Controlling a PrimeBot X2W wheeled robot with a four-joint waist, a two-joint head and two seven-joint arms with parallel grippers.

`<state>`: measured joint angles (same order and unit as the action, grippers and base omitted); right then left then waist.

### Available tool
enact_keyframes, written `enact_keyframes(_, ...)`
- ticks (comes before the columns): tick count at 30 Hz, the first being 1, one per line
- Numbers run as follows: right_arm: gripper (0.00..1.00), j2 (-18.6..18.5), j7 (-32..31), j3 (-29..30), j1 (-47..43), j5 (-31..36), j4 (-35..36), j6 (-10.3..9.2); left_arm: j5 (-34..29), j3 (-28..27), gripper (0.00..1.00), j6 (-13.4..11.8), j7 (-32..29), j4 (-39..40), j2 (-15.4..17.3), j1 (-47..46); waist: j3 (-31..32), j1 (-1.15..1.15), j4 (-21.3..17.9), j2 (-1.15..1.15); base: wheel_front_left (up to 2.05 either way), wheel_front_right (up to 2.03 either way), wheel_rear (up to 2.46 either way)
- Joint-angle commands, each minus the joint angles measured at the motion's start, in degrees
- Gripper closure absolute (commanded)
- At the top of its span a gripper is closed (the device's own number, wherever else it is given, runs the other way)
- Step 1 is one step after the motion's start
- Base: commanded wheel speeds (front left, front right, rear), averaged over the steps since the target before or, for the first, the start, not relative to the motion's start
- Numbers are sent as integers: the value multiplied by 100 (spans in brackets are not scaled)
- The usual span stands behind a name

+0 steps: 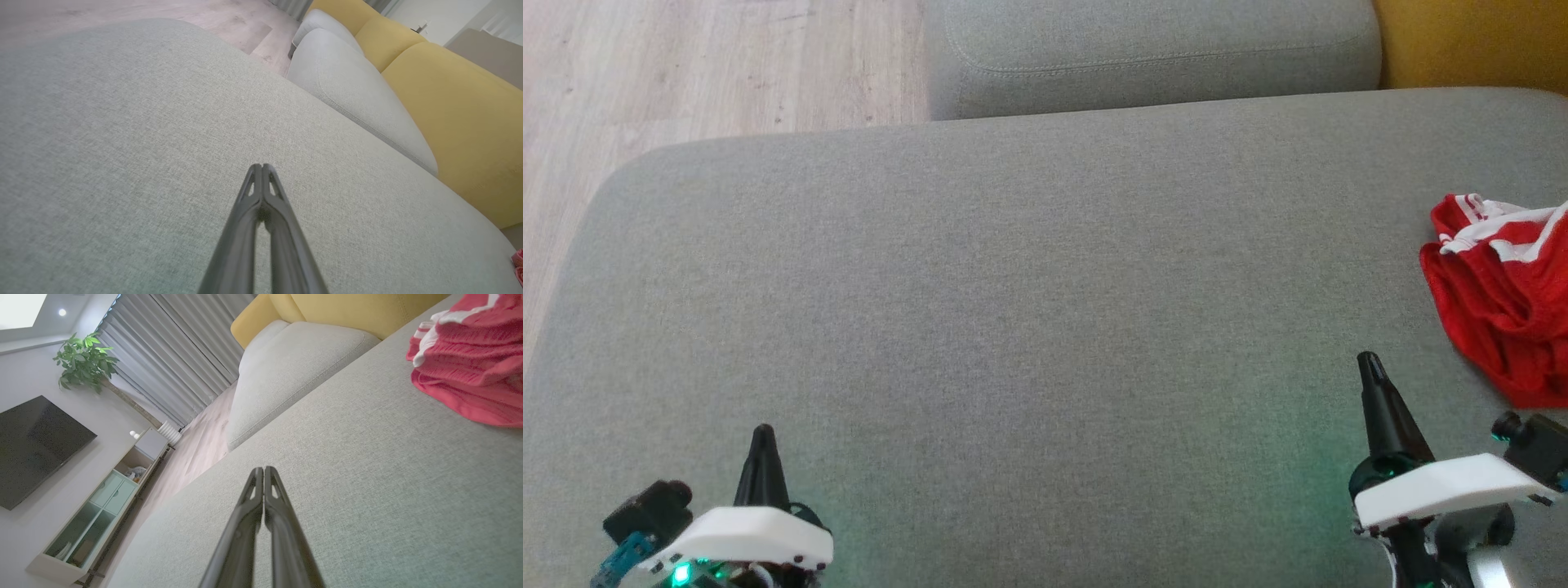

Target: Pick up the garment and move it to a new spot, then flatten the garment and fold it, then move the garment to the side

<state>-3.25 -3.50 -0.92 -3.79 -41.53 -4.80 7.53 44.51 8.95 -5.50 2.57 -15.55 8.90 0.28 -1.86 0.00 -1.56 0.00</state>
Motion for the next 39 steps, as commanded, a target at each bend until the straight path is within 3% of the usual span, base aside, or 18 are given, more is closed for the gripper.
enact_keyframes(1, 100, -109, 49, 1, 327, -203, 141, -2, 167, -189, 100, 51, -12, 166, 31, -263, 3, 0, 3, 0, 0, 0, 0)
enact_keyframes(39, 100, -140, -6, 221, 642, -2694, -370, -3, 2432, -827, 100, 660, -428, 160, -259, -448, 84, 0, 78, 0, 0, 0, 0)
